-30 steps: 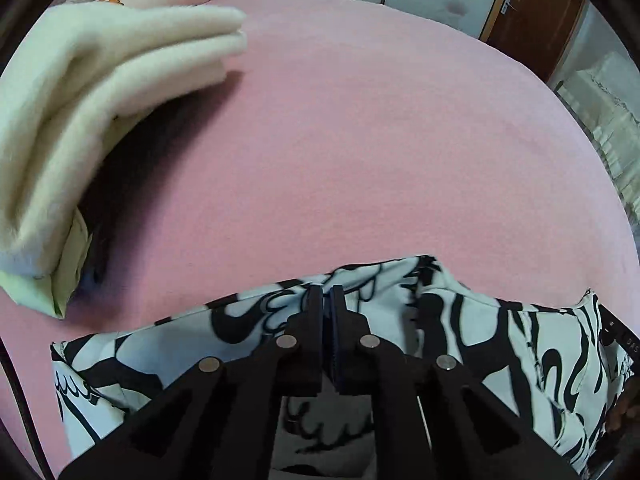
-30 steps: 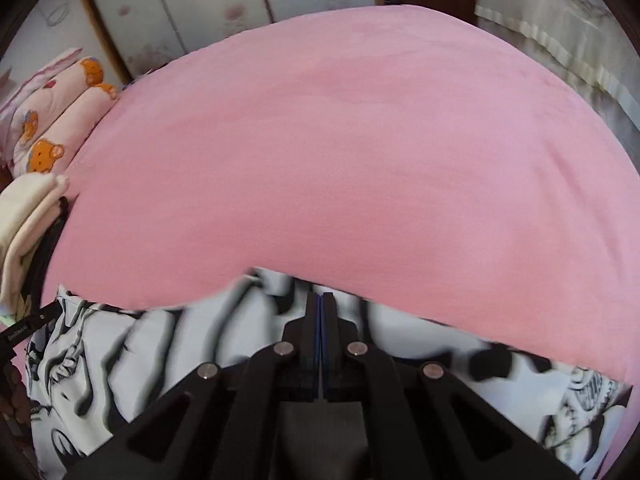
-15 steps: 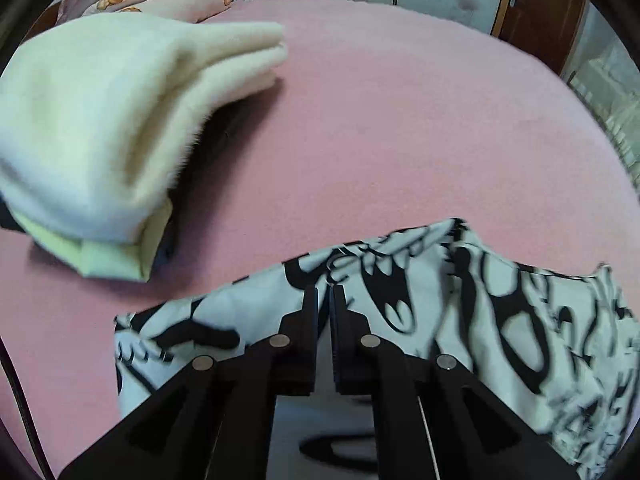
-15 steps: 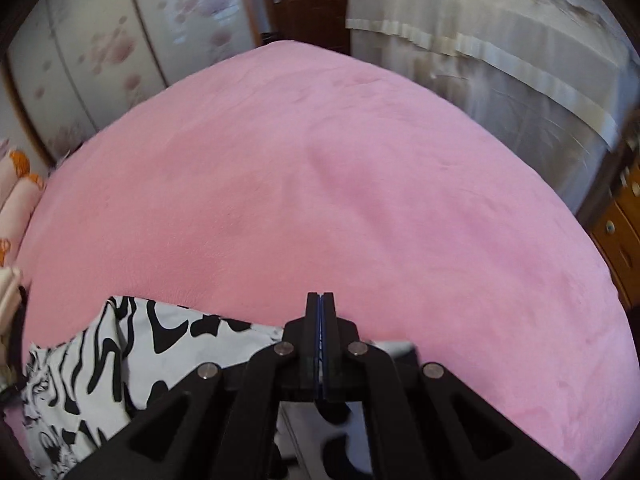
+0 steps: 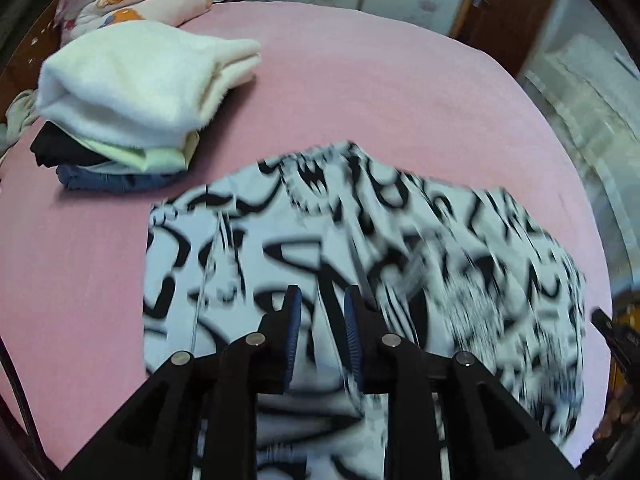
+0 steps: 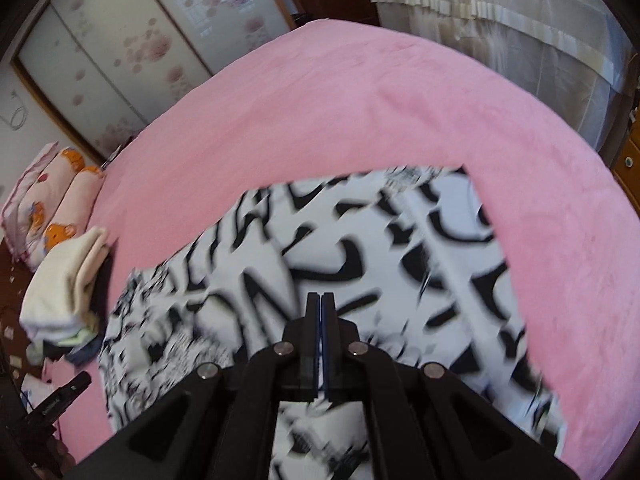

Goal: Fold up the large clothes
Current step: 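Lift the folded jacket with both tools and fold it over again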

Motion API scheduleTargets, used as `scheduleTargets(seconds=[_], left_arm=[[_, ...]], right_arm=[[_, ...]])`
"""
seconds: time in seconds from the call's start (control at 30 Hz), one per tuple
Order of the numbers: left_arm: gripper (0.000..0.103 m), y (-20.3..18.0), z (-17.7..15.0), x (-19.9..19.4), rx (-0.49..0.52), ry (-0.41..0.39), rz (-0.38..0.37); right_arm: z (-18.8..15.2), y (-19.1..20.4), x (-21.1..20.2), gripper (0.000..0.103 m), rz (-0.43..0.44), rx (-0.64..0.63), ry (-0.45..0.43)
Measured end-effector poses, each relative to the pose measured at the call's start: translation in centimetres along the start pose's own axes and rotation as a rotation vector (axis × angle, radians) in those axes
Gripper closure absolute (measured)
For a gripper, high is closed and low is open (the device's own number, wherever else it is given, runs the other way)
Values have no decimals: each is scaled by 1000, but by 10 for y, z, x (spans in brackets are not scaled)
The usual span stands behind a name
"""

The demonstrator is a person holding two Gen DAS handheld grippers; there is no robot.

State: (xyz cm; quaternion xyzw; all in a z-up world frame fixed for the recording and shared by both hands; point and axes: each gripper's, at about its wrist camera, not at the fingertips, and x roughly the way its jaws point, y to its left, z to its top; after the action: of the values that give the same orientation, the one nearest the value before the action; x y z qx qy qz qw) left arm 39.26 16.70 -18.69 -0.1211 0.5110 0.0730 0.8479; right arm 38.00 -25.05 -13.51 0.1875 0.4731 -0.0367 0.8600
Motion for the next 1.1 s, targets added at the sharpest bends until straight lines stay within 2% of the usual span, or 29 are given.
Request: scheduleTargets(seconds=[0.07,0.3,0.33,0.47,0.6,0.7,0.9,0.97,1.03,1.1], left_arm=[[82,-2,-25,-21,25,18,-1],[82,29,-67,-53,2,67,-53],[82,32,-76,-57,21,79,-55],[82,43,-108,-69,80,120,-14],[80,58,-143,-88,72,157,-11],[80,67,-170,-94,63,192,-19],[79,75,-232,-107,12,261,24],[72,72,-249,-114,-4,270,31],[56,68,-265,-124,-15,273,20],[52,62,-279,-135,-25,265,25]], right_arm=[[-23,15,-13,103,14,-3,9],[-109,35,-52,103,4,45,75],[-121,36,-57,99,-3,57,83],[-171,37,-75,99,-12,96,138],[-212,31,-90,99,-21,128,210],[-236,27,-100,99,-18,102,259],[-273,11,-119,99,-29,-2,338],[-279,2,-129,98,-44,-33,357],[-282,-9,-139,97,-45,-55,352],[-283,-24,-150,93,-47,-55,354]])
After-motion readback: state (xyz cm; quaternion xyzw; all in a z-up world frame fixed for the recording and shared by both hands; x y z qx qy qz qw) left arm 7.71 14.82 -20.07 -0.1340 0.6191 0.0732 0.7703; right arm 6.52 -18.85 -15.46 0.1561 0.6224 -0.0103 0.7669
